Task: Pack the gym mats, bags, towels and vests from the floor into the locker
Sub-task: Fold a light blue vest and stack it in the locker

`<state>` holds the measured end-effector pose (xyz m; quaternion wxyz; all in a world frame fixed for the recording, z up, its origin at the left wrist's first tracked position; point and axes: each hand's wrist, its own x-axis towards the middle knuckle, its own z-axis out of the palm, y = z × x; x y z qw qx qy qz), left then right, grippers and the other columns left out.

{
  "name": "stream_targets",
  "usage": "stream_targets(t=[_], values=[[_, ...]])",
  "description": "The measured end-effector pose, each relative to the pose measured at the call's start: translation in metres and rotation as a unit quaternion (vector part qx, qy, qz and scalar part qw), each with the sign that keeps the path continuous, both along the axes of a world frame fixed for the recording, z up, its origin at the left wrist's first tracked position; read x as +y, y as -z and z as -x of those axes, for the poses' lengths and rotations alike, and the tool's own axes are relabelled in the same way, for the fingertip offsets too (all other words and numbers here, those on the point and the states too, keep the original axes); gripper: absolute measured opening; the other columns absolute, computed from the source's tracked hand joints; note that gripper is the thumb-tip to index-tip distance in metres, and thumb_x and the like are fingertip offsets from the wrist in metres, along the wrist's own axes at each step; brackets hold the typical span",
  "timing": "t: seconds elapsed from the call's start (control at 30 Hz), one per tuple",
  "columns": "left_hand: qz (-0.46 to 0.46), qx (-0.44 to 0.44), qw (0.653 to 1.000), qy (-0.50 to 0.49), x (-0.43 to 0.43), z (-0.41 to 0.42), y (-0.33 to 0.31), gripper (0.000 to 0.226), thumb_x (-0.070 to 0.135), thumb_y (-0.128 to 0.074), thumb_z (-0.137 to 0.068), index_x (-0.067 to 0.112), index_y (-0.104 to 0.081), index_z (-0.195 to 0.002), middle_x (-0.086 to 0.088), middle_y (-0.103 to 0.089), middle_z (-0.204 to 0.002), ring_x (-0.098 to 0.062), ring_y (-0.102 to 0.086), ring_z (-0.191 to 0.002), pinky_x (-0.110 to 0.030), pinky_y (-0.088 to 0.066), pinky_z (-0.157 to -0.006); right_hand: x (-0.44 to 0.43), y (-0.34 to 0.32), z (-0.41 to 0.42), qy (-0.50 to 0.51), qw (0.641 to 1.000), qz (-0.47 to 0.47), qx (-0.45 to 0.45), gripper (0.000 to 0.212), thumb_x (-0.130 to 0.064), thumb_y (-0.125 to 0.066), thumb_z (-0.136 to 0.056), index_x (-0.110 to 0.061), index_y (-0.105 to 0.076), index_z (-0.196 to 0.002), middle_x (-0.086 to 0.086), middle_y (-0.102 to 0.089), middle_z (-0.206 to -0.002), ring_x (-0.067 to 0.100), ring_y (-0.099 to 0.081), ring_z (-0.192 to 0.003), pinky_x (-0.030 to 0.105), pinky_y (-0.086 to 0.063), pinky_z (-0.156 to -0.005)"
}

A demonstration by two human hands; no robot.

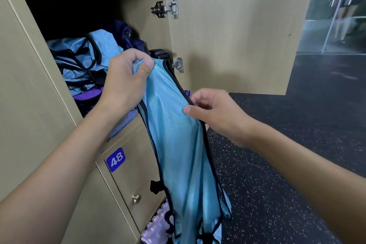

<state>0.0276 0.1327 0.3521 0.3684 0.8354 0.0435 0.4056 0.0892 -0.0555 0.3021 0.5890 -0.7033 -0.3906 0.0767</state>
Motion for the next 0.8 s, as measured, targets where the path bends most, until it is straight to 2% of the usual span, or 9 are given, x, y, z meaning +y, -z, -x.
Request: stream_targets(t=[0.07, 0.17, 0.27, 0.37, 0.5, 0.6, 0.67, 0.73, 0.8], values=[[0.083, 0.018, 0.994, 0.067, -0.013, 0.002, 0.000, 0.026, 0.020, -0.048, -0.105, 0.022, -0.063, -0.085, 0.005, -0.066, -0.081, -0.007, -0.061, -0.075, -0.033, -0.053, -0.074, 0.001, 0.002, -0.001, 0.016, 1.000, -0.016, 0.004, 0.019, -0.008, -0.067, -0.092, -0.014, -0.061, -0.076, -0.006, -0.060, -0.068, 0.000, -0.045, -0.054, 0.008, -0.037, -0.053], [0.052, 0.086, 0.987, 0.128, -0.036, 0.013, -0.001, 0.029, 0.035, -0.052, -0.101, 0.019, -0.065, -0.081, 0.017, -0.058, -0.054, 0.001, -0.051, -0.050, -0.016, -0.043, -0.055, 0.003, 0.002, -0.002, 0.028, 0.999, -0.035, 0.007, 0.016, -0.008, -0.065, -0.093, -0.011, -0.061, -0.078, -0.004, -0.057, -0.066, 0.000, -0.040, -0.053, 0.012, -0.034, -0.051], [-0.029, 0.174, 0.966, 0.190, -0.040, 0.019, 0.001, 0.026, 0.043, -0.073, -0.084, 0.017, -0.076, -0.086, -0.002, -0.073, -0.077, -0.020, -0.062, -0.068, -0.023, -0.046, -0.069, 0.003, 0.003, -0.004, 0.032, 0.998, -0.047, -0.001, 0.010, -0.007, -0.065, -0.092, -0.006, -0.064, -0.082, -0.006, -0.058, -0.067, 0.000, -0.041, -0.055, 0.012, -0.034, -0.054], [-0.044, 0.194, 0.970, 0.141, -0.033, 0.017, 0.003, 0.019, 0.029, -0.083, -0.079, 0.012, -0.076, -0.083, -0.012, -0.070, -0.075, -0.013, -0.054, -0.060, -0.022, -0.043, -0.057, 0.002, 0.006, -0.004, 0.007, 1.000, -0.020, -0.008, 0.018, -0.010, -0.067, -0.092, -0.013, -0.063, -0.075, -0.010, -0.055, -0.063, 0.003, -0.042, -0.058, 0.014, -0.034, -0.057], [-0.072, 0.179, 0.979, 0.067, -0.025, 0.011, 0.008, 0.011, 0.020, -0.076, -0.087, 0.012, -0.073, -0.081, 0.007, -0.059, -0.058, -0.003, -0.045, -0.042, -0.017, -0.035, -0.043, 0.000, 0.010, -0.008, -0.008, 0.998, 0.053, 0.013, 0.012, -0.014, -0.068, -0.093, -0.003, -0.068, -0.087, 0.009, -0.061, -0.077, 0.016, -0.050, -0.070, 0.031, -0.041, -0.066], [-0.150, 0.134, 0.979, -0.042, -0.009, 0.009, 0.009, 0.008, 0.023, -0.068, -0.093, 0.021, -0.068, -0.086, 0.008, -0.067, -0.084, -0.014, -0.063, -0.079, -0.025, -0.043, -0.066, -0.004, 0.013, -0.013, 0.013, 0.996, 0.090, 0.025, 0.013, -0.016, -0.069, -0.092, -0.004, -0.070, -0.091, 0.022, -0.070, -0.089, 0.019, -0.056, -0.073, 0.035, -0.045, -0.069], [-0.177, 0.113, 0.973, -0.096, 0.001, 0.010, 0.005, 0.008, 0.024, -0.061, -0.098, 0.025, -0.068, -0.101, 0.005, -0.070, -0.101, -0.015, -0.062, -0.083, -0.028, -0.044, -0.073, -0.007, 0.014, -0.019, 0.028, 0.994, 0.102, 0.027, 0.013, -0.017, -0.069, -0.092, -0.005, -0.071, -0.090, 0.024, -0.070, -0.094, 0.020, -0.058, -0.073, 0.036, -0.046, -0.069], [-0.179, 0.122, 0.973, -0.080, 0.006, 0.012, 0.004, 0.023, 0.030, -0.060, -0.098, 0.023, -0.067, -0.119, 0.008, -0.067, -0.115, -0.001, -0.062, -0.086, -0.021, -0.044, -0.079, -0.009, 0.014, -0.023, 0.038, 0.994, 0.097, 0.023, 0.012, -0.016, -0.068, -0.093, -0.005, -0.070, -0.089, 0.024, -0.070, -0.091, 0.019, -0.057, -0.072, 0.034, -0.046, -0.067], [-0.169, 0.159, 0.973, -0.015, -0.001, 0.012, 0.009, 0.044, 0.042, -0.066, -0.092, 0.025, -0.063, -0.131, 0.014, -0.064, -0.126, 0.001, -0.058, -0.114, -0.019, -0.039, -0.095, -0.009, 0.013, -0.023, 0.035, 0.995, 0.091, 0.010, 0.011, -0.014, -0.068, -0.093, -0.004, -0.068, -0.089, 0.018, -0.067, -0.080, 0.016, -0.053, -0.068, 0.026, -0.042, -0.061]])
